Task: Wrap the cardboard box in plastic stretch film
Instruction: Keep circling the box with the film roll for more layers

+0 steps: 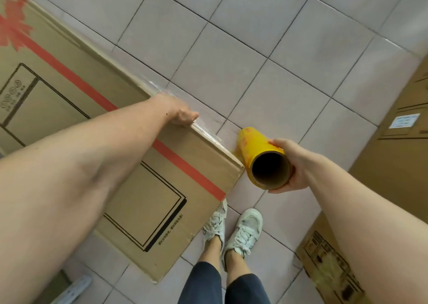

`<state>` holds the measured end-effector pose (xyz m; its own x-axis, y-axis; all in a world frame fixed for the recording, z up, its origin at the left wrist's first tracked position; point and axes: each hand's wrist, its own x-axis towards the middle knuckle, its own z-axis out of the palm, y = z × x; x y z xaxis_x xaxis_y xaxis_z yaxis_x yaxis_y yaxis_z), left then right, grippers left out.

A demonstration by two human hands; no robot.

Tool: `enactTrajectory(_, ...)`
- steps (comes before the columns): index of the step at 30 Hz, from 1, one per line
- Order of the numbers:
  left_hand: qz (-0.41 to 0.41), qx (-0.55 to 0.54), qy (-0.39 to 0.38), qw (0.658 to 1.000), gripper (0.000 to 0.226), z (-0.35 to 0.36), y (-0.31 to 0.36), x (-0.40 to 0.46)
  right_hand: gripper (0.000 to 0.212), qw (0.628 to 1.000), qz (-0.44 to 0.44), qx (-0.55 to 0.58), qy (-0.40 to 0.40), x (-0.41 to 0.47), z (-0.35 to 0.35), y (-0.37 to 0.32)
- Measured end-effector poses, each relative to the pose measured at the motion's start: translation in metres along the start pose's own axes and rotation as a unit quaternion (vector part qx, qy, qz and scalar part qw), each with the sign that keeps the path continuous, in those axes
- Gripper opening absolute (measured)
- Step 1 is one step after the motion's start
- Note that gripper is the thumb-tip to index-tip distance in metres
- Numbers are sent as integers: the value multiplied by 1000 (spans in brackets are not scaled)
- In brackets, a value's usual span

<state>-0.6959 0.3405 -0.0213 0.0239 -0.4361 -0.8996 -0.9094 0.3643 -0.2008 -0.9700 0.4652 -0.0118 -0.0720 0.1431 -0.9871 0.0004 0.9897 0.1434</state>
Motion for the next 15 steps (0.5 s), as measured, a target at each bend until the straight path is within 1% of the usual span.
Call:
enactTrajectory(3, 32, 11, 37, 999, 63, -1, 14, -11, 65, 999, 22, 36, -23, 2, 0, 10)
enactTrajectory(5, 89, -17, 67, 994, 65, 1, 30, -17, 55, 1000, -4, -9, -15, -5, -1, 2)
enactTrajectory(6, 117, -30, 62, 991, 68, 4, 38, -19, 49, 999, -28, -46, 3, -11, 1, -6)
enactTrajectory(7, 136, -31, 45, 989, 70, 8, 47, -22, 44, 991, -56, -110, 42, -17, 3, -14)
enactTrajectory(9, 141, -5, 14, 990, 72, 17, 59, -22, 41, 967, -135, -179, 120, -26, 14, -26)
enactTrajectory(10, 135, 5, 15, 991, 72, 20, 61, -22, 42, 954, -175, -201, 139, -29, 20, -32)
enactTrajectory(11, 130, 11, 23, 991, 72, 21, 62, -22, 43, 934, -203, -258, 141, -37, 27, -35)
enactTrajectory(12, 126, 15, 28, 992, 72, 22, 62, -23, 46, 934, -202, -264, 133, -39, 33, -35)
enactTrajectory(14, 118, 25, 24, 992, 70, 22, 63, -24, 59, 920, -172, -340, 87, -48, 39, -24)
enactTrajectory(15, 116, 25, 21, 993, 69, 22, 63, -23, 66, 923, -149, -349, 63, -51, 40, -17)
